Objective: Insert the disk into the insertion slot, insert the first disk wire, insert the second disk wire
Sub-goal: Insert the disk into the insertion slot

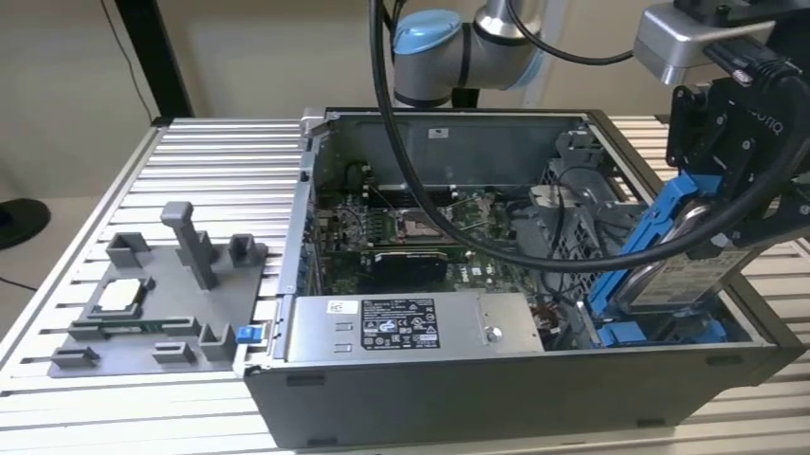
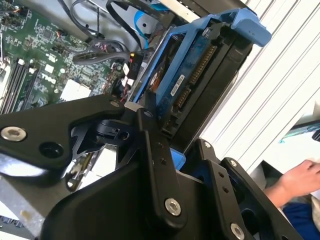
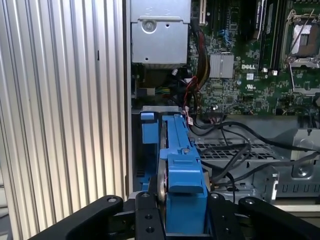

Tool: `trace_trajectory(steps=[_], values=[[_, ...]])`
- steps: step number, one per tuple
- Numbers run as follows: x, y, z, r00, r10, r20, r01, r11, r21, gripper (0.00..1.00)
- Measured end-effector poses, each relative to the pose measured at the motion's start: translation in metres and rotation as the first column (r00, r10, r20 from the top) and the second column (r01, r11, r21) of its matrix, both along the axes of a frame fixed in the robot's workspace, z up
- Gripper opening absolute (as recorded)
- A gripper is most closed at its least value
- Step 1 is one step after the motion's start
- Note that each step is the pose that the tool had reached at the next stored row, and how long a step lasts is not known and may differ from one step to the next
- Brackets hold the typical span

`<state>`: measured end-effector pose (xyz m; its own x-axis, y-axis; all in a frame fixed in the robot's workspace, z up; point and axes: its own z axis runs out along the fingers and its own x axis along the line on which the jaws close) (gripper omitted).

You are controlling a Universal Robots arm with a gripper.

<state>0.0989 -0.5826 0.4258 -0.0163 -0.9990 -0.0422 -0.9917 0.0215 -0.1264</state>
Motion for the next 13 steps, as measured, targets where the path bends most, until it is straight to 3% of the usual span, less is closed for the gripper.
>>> trace_trajectory(steps=[13], values=[[0.0,0.0,-0.0175,0.9998,-0.018,0.0,0.018,0.9998,-0.0001,0.0]])
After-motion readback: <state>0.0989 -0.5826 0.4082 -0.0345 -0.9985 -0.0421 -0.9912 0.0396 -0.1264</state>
